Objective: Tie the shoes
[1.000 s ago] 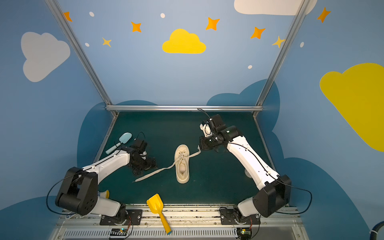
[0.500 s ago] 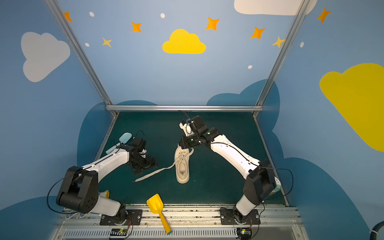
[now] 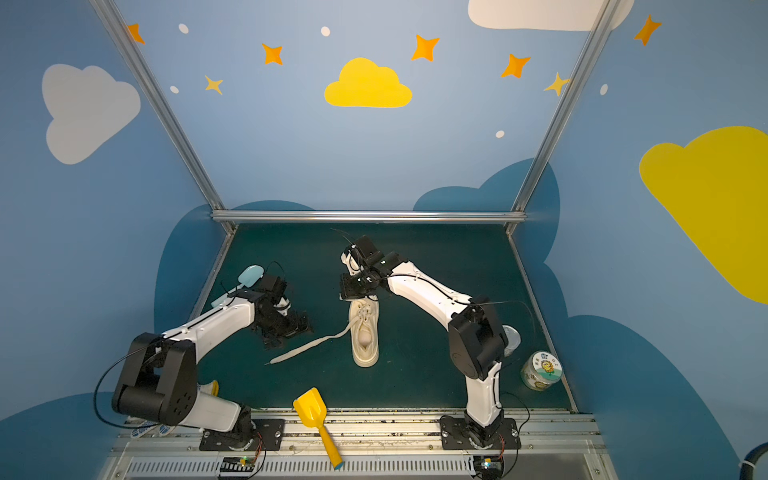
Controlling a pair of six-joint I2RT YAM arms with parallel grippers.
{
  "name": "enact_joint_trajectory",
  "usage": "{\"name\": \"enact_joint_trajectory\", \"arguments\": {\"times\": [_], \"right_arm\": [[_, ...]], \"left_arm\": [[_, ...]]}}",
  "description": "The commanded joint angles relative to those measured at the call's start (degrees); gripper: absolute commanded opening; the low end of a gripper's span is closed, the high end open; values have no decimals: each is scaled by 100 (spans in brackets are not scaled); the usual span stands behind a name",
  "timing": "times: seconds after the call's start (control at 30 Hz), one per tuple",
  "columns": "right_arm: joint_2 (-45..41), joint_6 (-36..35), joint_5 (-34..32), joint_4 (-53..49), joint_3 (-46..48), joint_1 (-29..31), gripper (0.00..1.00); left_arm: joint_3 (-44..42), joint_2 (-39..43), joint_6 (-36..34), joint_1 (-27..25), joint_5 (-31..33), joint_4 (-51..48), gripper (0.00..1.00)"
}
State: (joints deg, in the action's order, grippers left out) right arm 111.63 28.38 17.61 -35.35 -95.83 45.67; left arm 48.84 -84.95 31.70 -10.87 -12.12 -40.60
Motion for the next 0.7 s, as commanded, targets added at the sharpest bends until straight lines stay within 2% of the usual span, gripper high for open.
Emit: {"name": "enact_joint_trajectory", "arguments": {"times": [0.0,0.27,0.67], "right_arm": [[351,66,30,-310,-395,136,5],[1130,-18,170,-772,-1222,352,6],[1893,27,196,-910,-1767,450,9]], "left_arm": [[-116,184,-120,47,-52,-78,98],[-289,292,-134,67,-43,-99,97],[-489,413,-24,55,101,-92,96]]}}
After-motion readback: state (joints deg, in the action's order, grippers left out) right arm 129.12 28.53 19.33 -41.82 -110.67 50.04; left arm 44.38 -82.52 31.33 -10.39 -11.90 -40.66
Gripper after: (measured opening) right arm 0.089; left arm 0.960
